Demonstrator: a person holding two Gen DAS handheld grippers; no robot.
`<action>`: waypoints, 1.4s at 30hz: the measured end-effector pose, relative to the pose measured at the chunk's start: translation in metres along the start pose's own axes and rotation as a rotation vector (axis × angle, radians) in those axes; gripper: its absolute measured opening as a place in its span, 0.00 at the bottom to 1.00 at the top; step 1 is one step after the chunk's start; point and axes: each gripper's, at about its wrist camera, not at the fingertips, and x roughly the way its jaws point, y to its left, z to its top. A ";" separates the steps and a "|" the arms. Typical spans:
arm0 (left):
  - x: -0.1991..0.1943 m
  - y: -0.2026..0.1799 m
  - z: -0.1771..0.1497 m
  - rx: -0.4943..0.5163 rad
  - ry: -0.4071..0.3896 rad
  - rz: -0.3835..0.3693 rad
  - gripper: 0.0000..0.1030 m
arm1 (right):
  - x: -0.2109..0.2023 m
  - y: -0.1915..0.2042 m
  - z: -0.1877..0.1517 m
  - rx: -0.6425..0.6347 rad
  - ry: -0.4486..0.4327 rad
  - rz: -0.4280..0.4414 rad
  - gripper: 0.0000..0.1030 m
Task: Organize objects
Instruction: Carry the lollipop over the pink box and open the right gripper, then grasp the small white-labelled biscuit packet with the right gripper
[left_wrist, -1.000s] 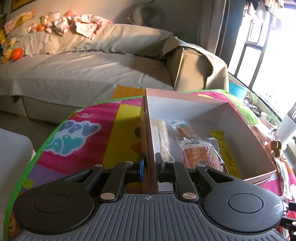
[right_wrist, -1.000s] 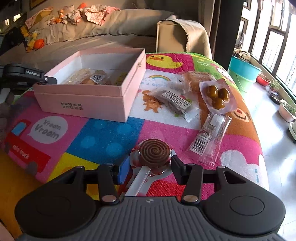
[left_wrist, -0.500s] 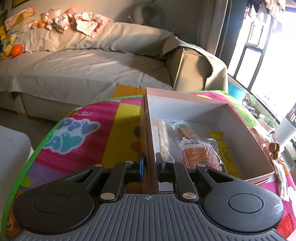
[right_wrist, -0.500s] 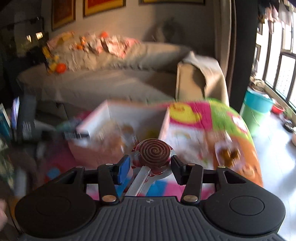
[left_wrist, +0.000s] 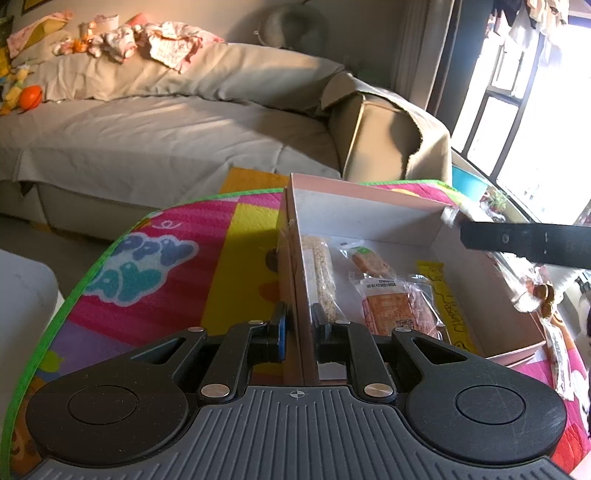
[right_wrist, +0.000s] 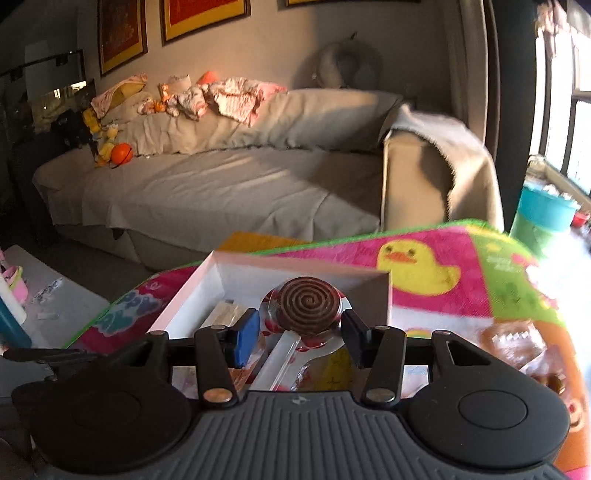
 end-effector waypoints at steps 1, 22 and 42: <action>0.000 0.000 0.000 -0.001 0.000 0.000 0.15 | -0.001 -0.001 -0.002 0.002 -0.005 -0.005 0.48; -0.001 -0.002 -0.002 -0.013 0.006 0.013 0.15 | -0.048 -0.132 -0.062 0.217 0.039 -0.225 0.62; 0.000 -0.004 -0.002 -0.013 0.017 0.031 0.14 | -0.012 -0.112 -0.090 0.077 0.180 -0.126 0.39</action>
